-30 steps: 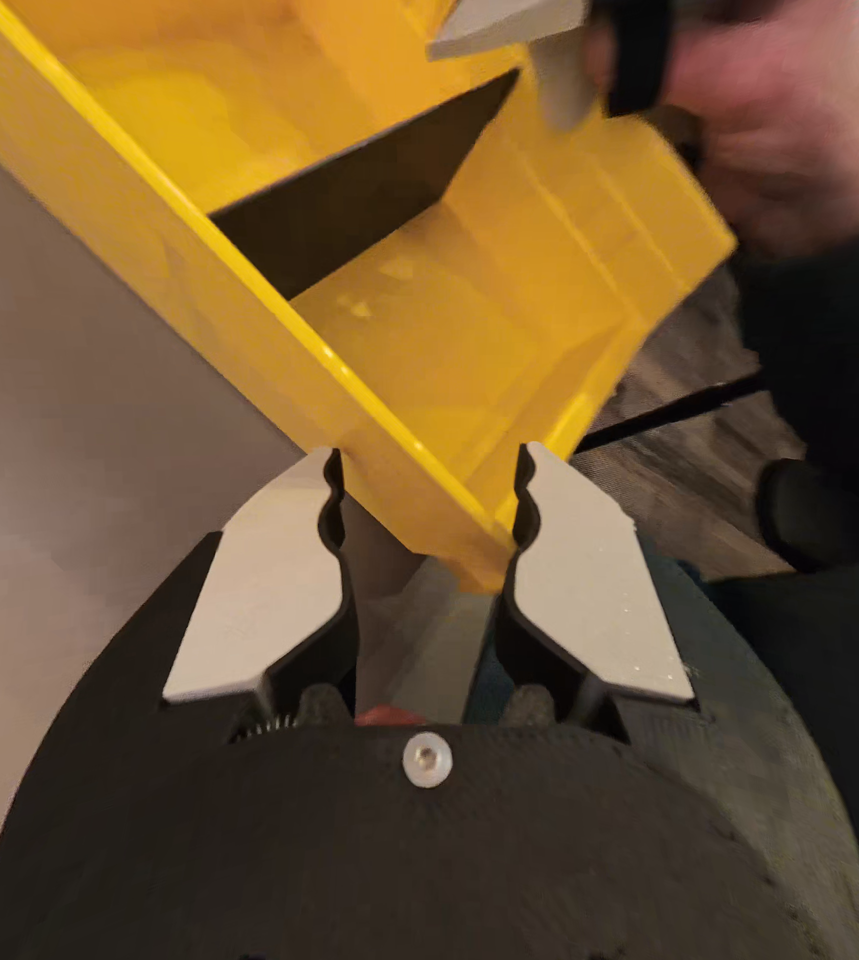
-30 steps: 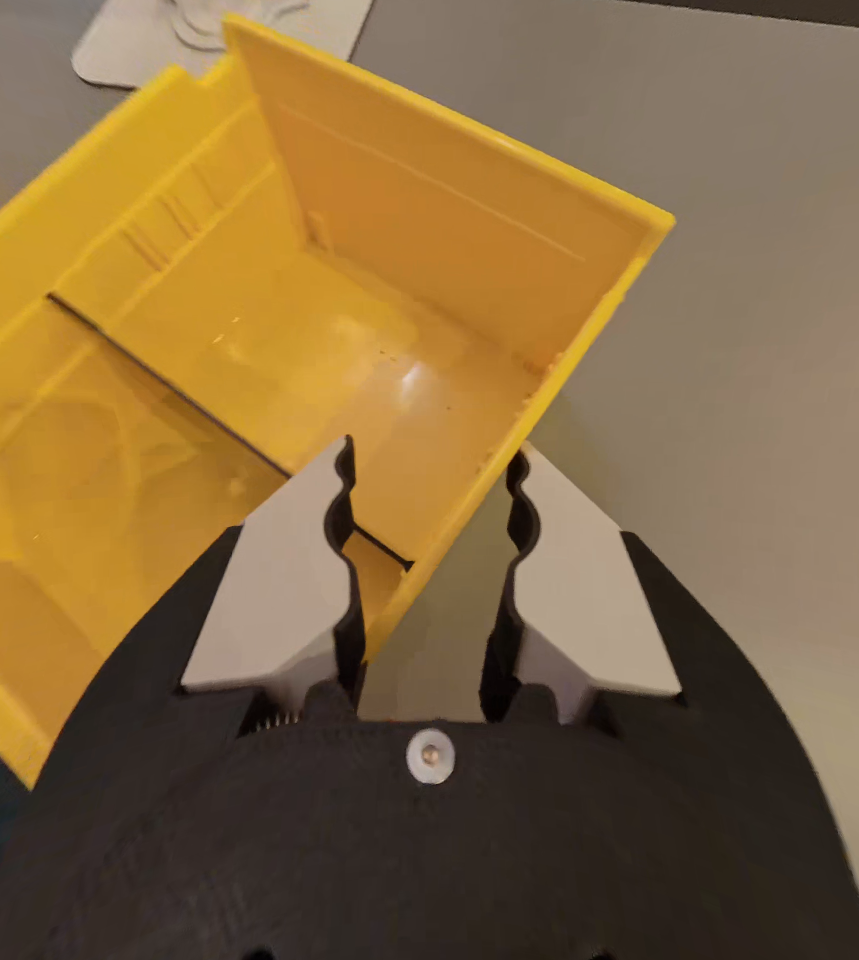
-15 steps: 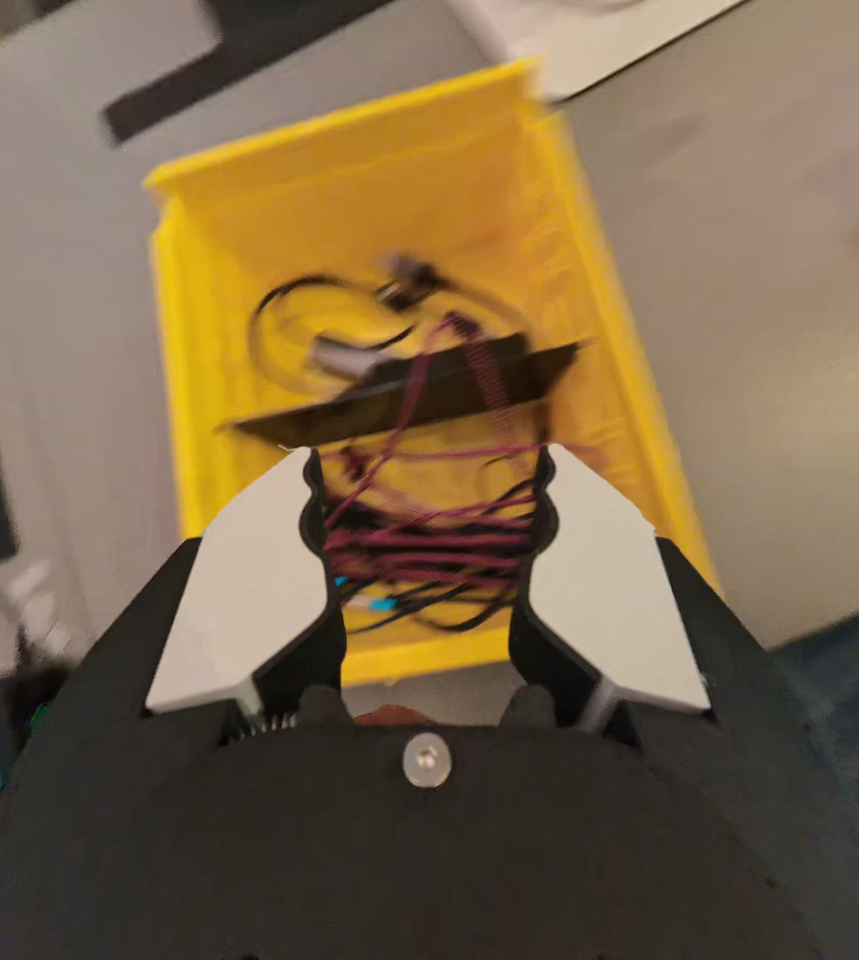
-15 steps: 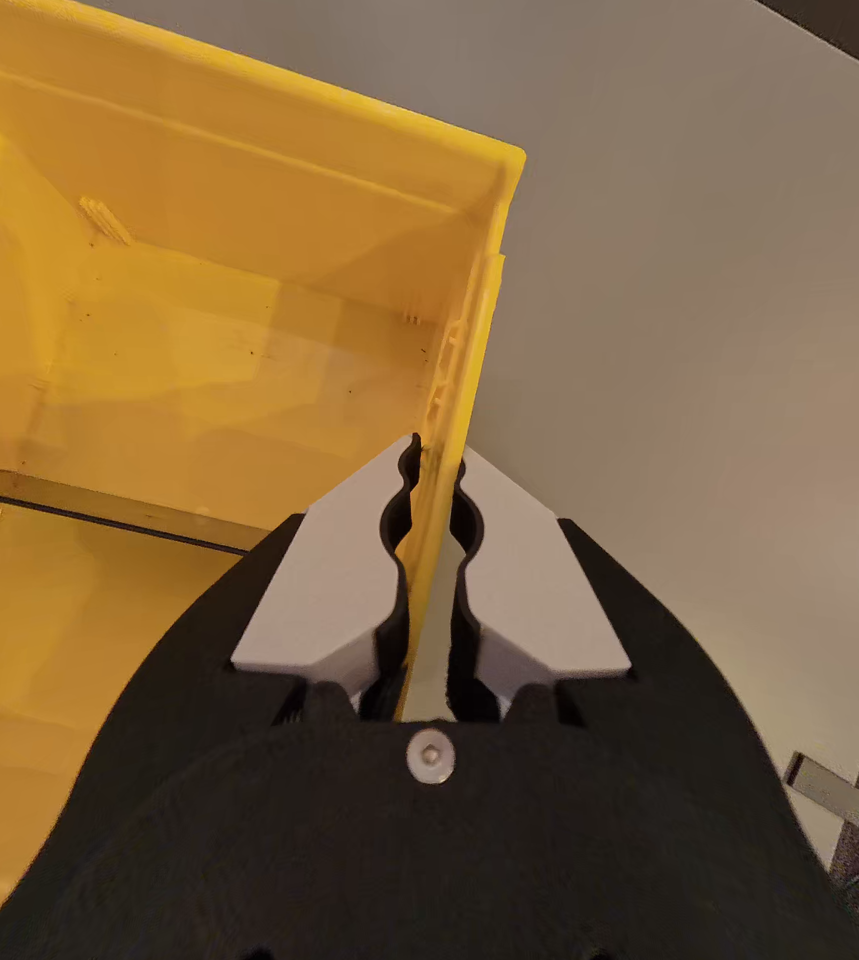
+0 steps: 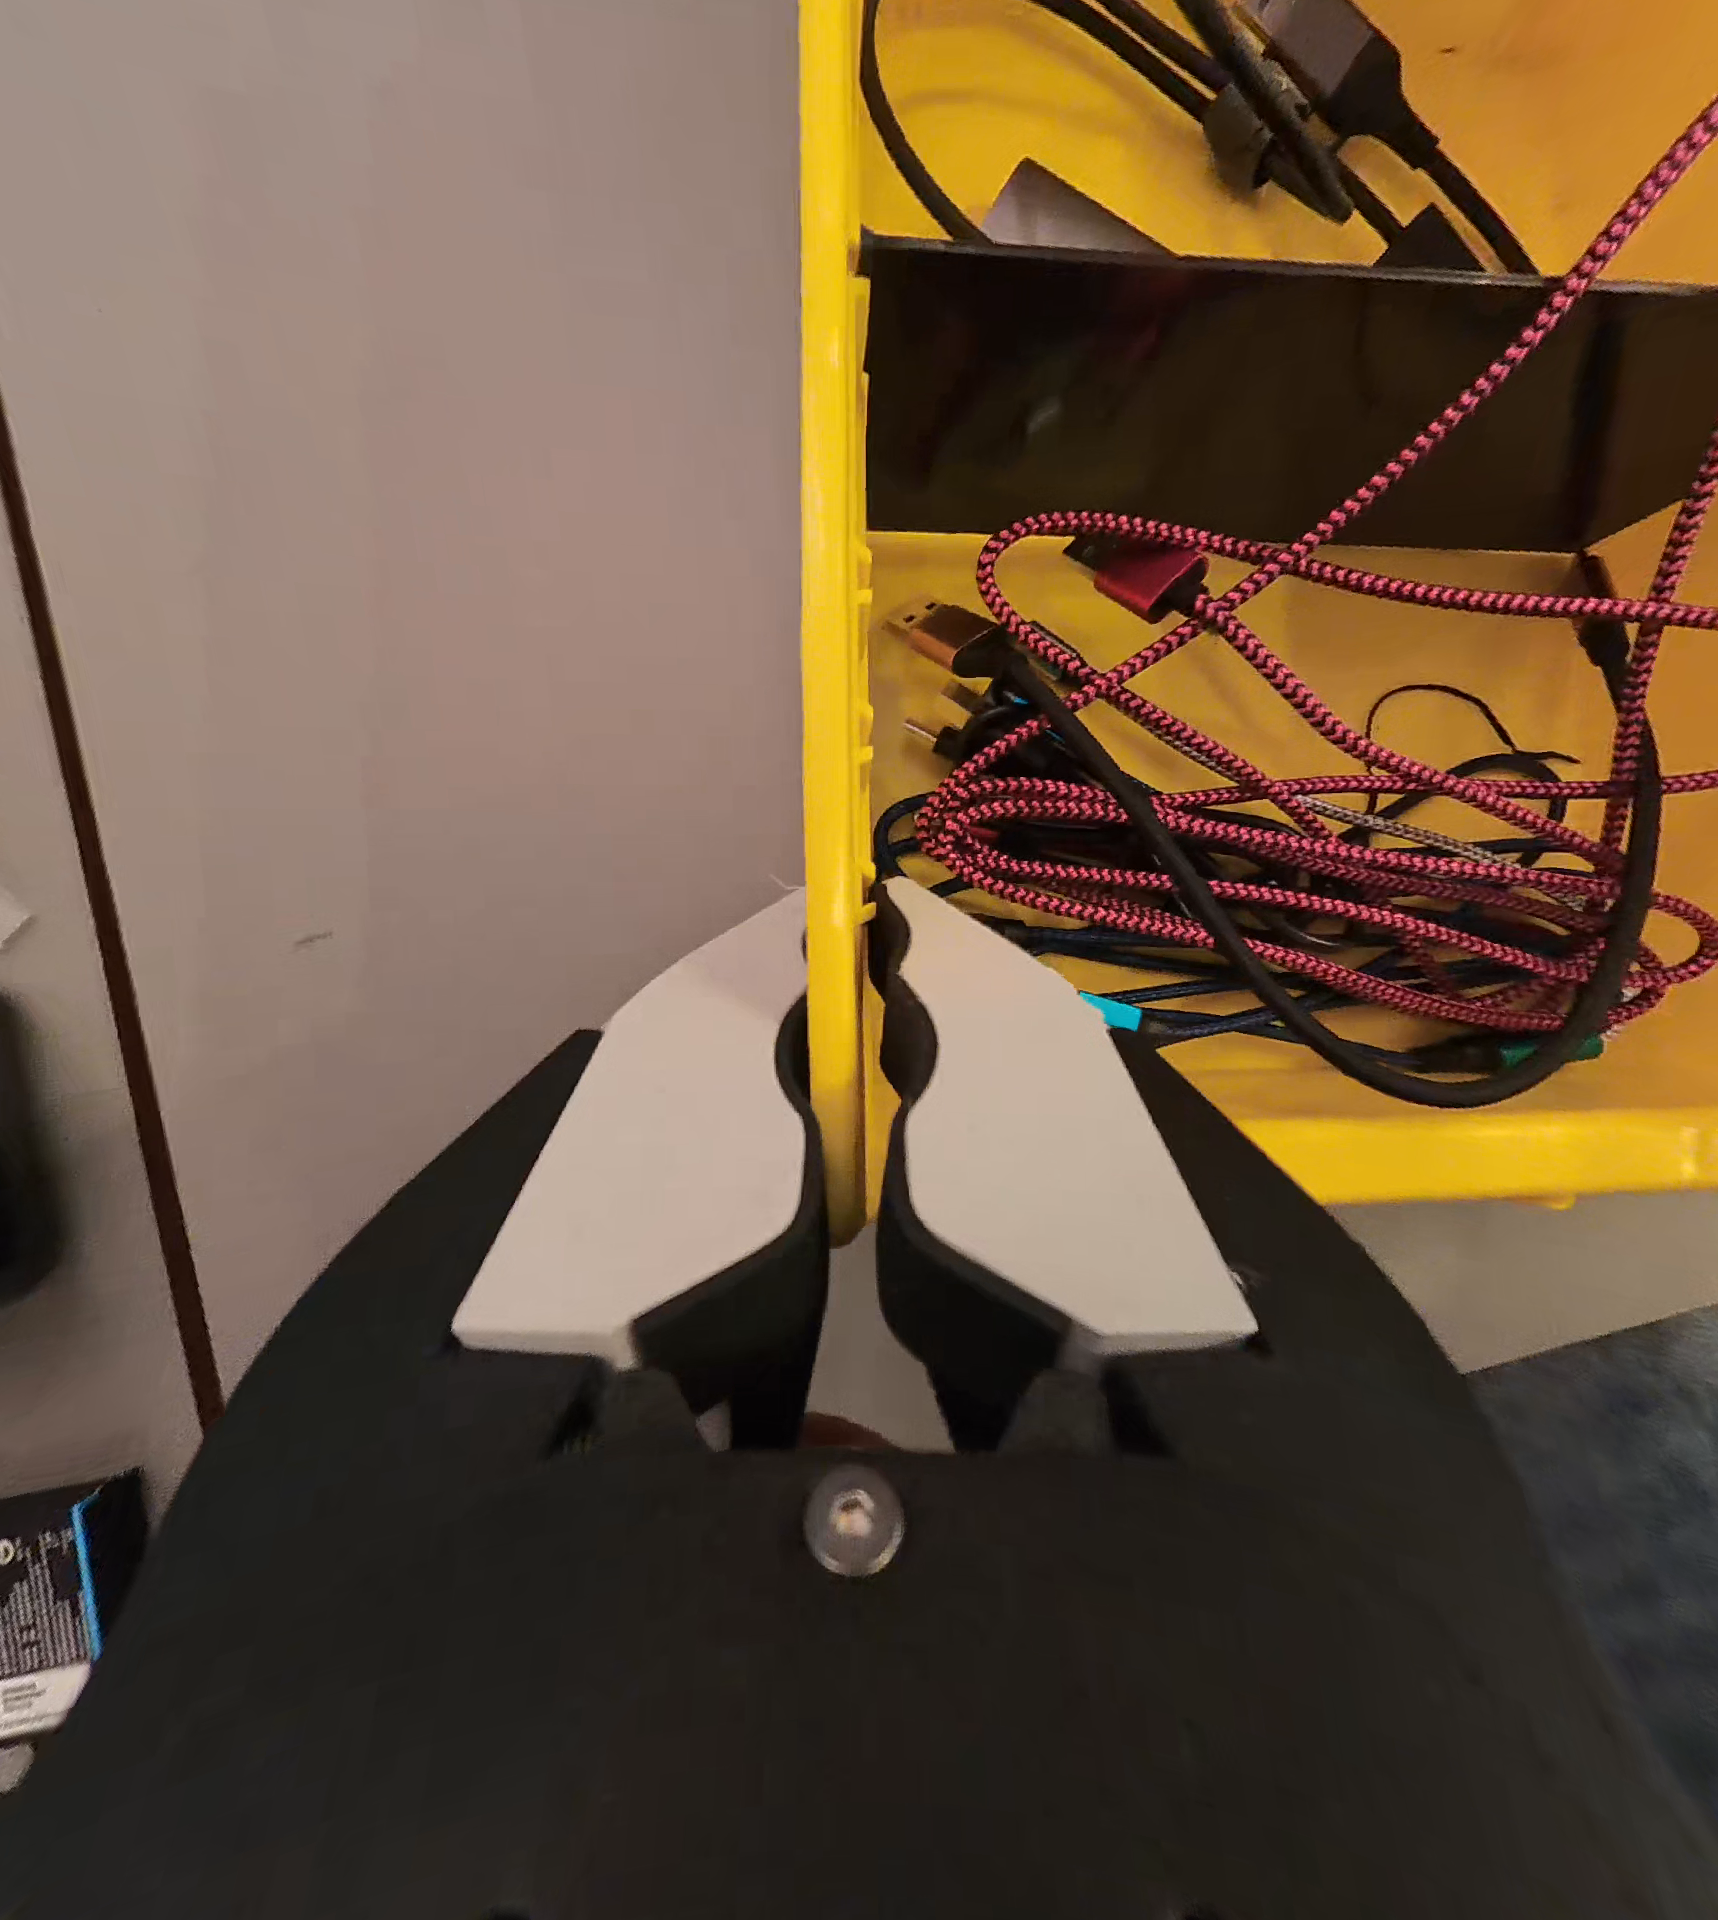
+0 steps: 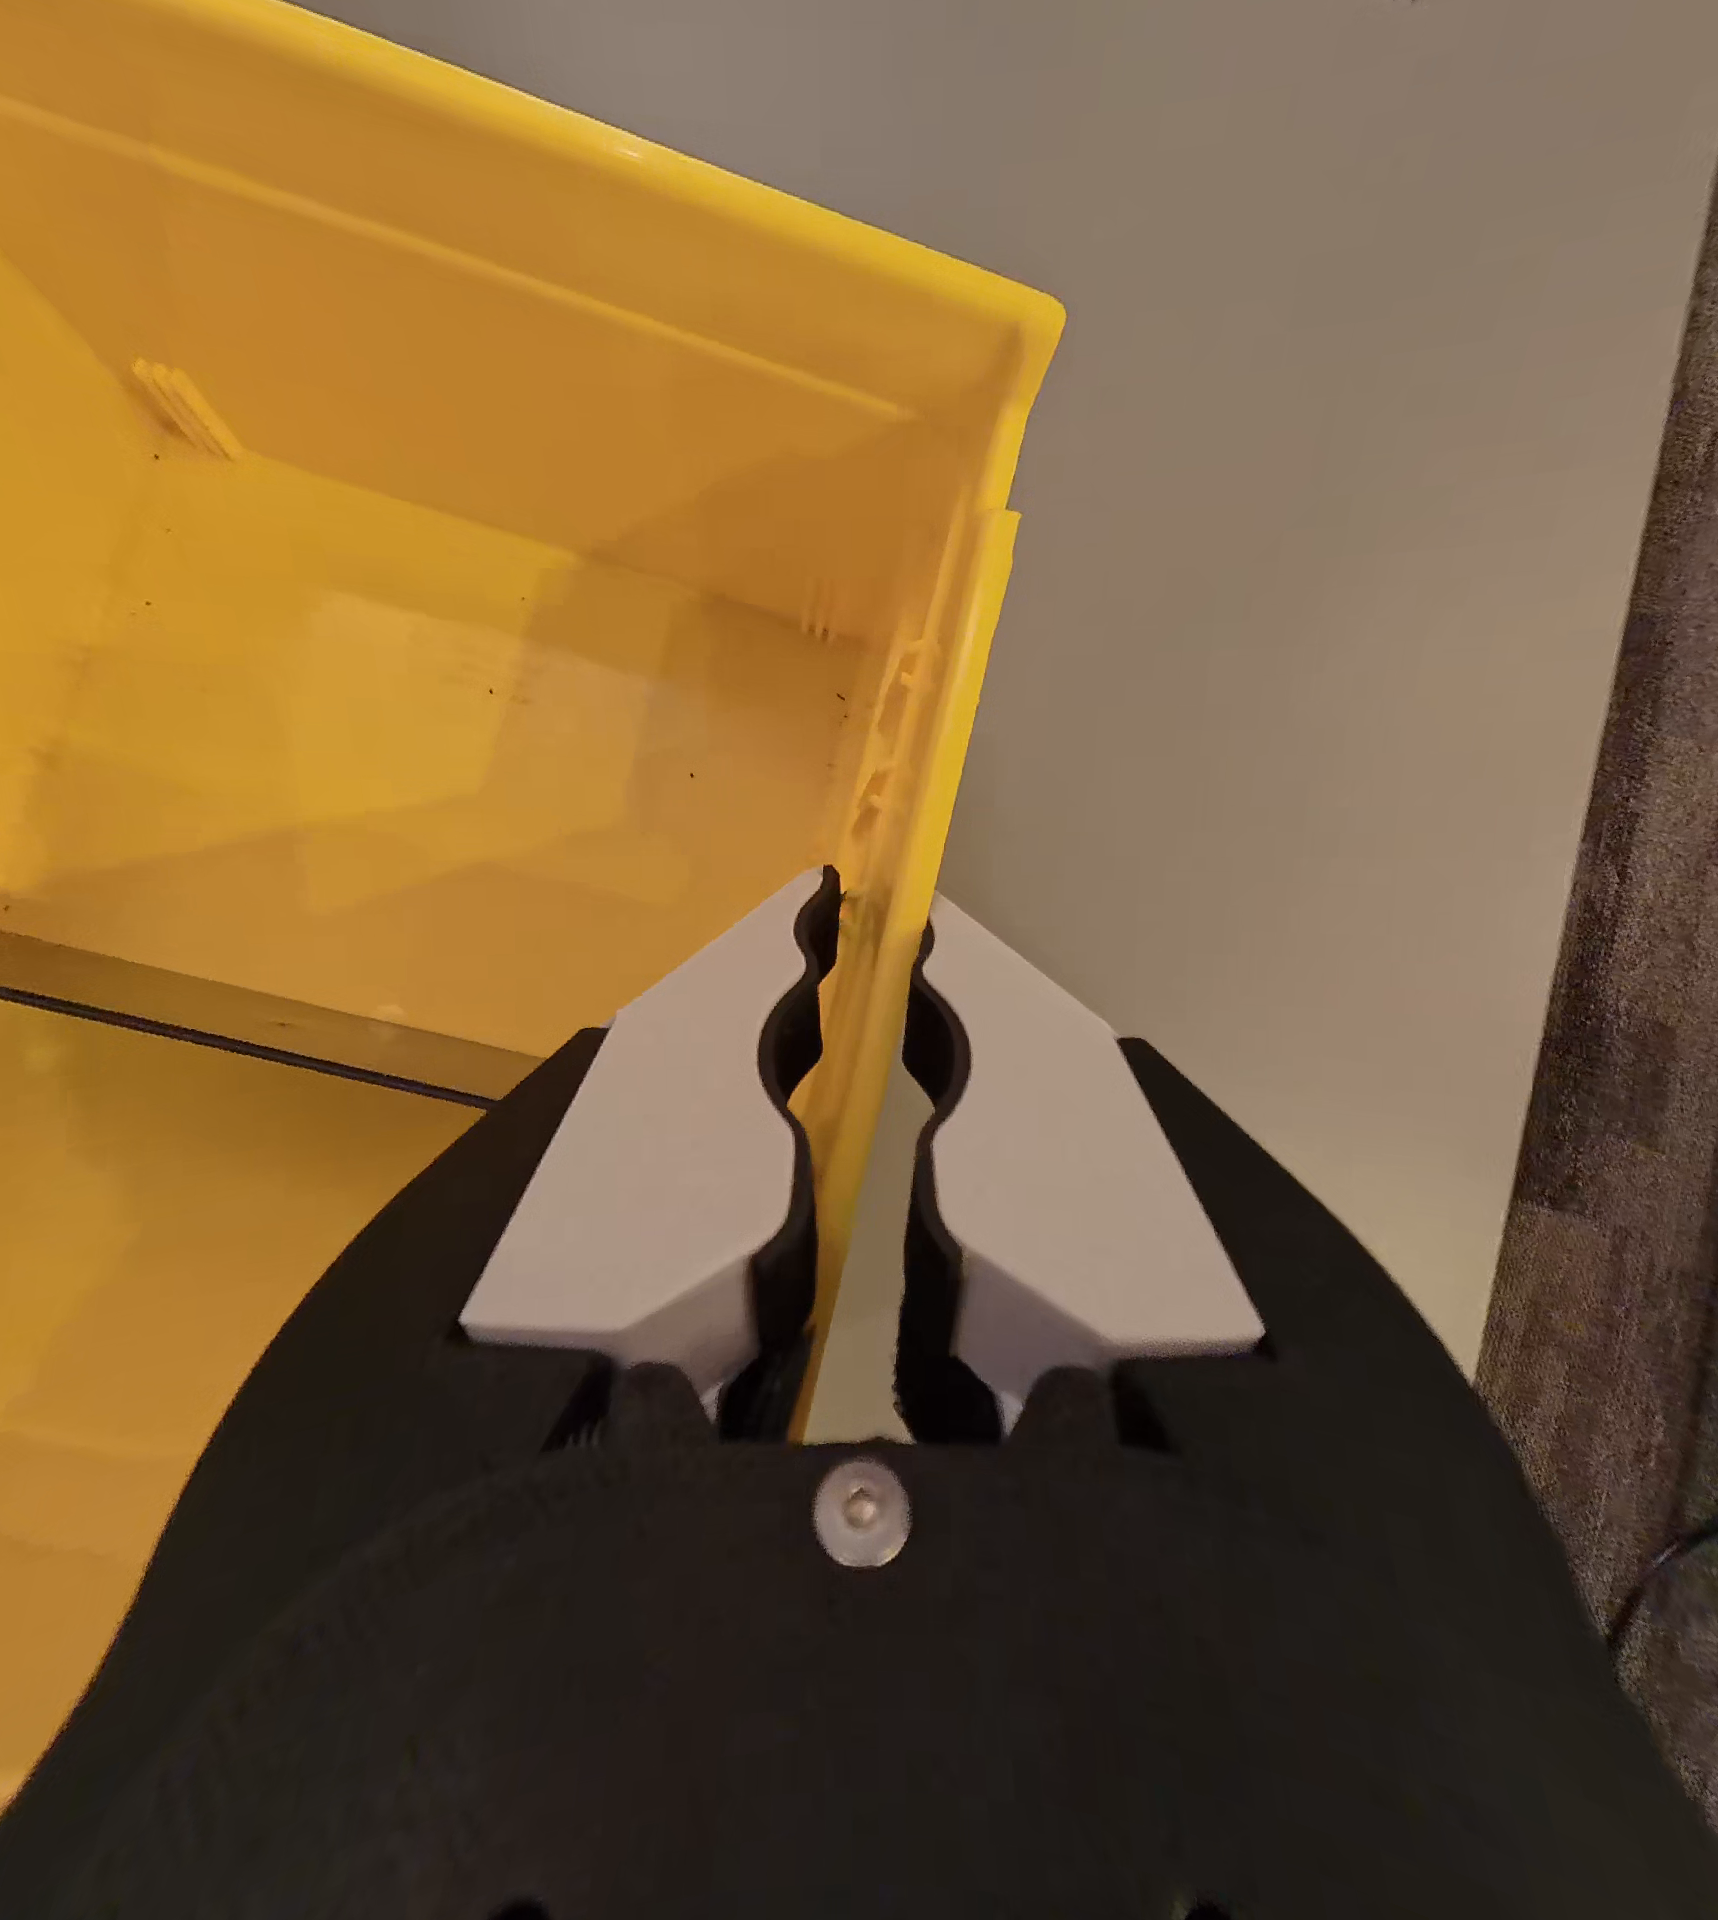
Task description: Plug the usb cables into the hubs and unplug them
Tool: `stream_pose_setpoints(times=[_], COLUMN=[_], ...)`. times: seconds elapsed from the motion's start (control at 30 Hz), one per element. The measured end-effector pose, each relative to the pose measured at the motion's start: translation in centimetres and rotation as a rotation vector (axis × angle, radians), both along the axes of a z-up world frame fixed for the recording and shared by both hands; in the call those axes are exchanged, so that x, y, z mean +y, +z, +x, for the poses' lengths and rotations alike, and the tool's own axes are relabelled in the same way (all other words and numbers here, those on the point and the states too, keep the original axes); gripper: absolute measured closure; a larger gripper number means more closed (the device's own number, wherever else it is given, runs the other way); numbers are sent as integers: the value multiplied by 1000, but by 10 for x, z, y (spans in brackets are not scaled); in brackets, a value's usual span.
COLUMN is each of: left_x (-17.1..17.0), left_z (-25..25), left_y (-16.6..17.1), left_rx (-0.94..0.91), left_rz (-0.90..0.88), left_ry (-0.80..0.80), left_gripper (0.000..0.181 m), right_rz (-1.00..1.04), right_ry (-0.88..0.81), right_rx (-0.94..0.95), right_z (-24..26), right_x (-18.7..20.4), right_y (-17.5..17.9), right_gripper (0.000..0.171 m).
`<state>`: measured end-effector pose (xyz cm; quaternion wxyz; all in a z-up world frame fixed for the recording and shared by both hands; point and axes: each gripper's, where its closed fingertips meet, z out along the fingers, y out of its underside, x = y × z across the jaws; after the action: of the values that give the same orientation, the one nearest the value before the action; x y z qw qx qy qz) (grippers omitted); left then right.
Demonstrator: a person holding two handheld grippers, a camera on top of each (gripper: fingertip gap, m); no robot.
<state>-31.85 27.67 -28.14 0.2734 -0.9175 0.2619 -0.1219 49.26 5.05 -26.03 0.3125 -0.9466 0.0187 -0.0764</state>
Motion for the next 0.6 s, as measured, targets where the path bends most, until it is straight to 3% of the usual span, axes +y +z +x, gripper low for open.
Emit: stream_pose_setpoints(times=[0.33, 0.6], left_x=[-33, -27], left_z=[-69, -90], left_y=[0, 1], left_rx=[-1, -27], left_rz=[6, 10], left_ry=[186, 246], left_gripper=[177, 177], right_rz=[8, 19], right_ry=[-77, -119], right_rx=[5, -3], right_z=[42, 73], right_x=[-14, -24], right_y=[0, 1], right_gripper=[165, 165])
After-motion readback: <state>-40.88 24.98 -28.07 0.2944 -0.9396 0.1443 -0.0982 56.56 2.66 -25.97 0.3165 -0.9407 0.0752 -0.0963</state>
